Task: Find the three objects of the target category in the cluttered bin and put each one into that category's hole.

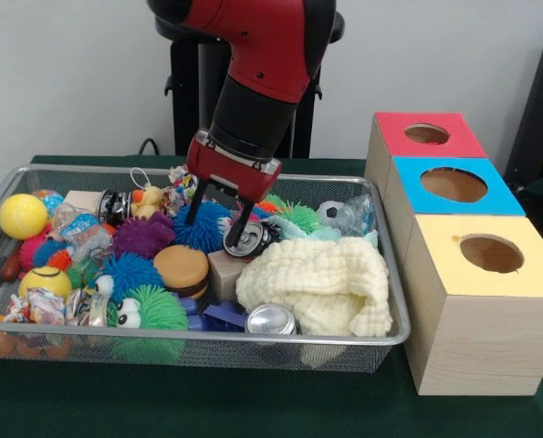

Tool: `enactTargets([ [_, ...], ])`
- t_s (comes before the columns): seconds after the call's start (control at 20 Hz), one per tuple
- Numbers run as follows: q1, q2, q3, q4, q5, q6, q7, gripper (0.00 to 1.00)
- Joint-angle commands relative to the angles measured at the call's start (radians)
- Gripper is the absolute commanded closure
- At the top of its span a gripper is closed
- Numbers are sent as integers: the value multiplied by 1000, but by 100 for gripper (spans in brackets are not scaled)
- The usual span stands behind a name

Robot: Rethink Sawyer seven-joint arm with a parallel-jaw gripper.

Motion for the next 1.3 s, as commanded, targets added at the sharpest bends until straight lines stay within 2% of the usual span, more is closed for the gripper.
enactTargets([
  [0.05, -56, 1, 130, 31, -59, -45, -121, 0],
  [0.2, -85, -34, 153, 62, -49, -19, -140, 0],
  [0.4, -182, -157, 239, 174, 17, 150, -276, 0],
  [0.55, -238, -237, 274, 271, 38, 172, -283, 0],
  [0.7, -275, -283, 299, 327, 33, 181, -284, 0],
  [0.95, -328, -382, 340, 411, 57, 254, -298, 0],
  [1.1, -333, -408, 336, 460, 27, 184, -231, 0],
  [1.3, -298, -407, 298, 502, -51, 77, -132, 0],
])
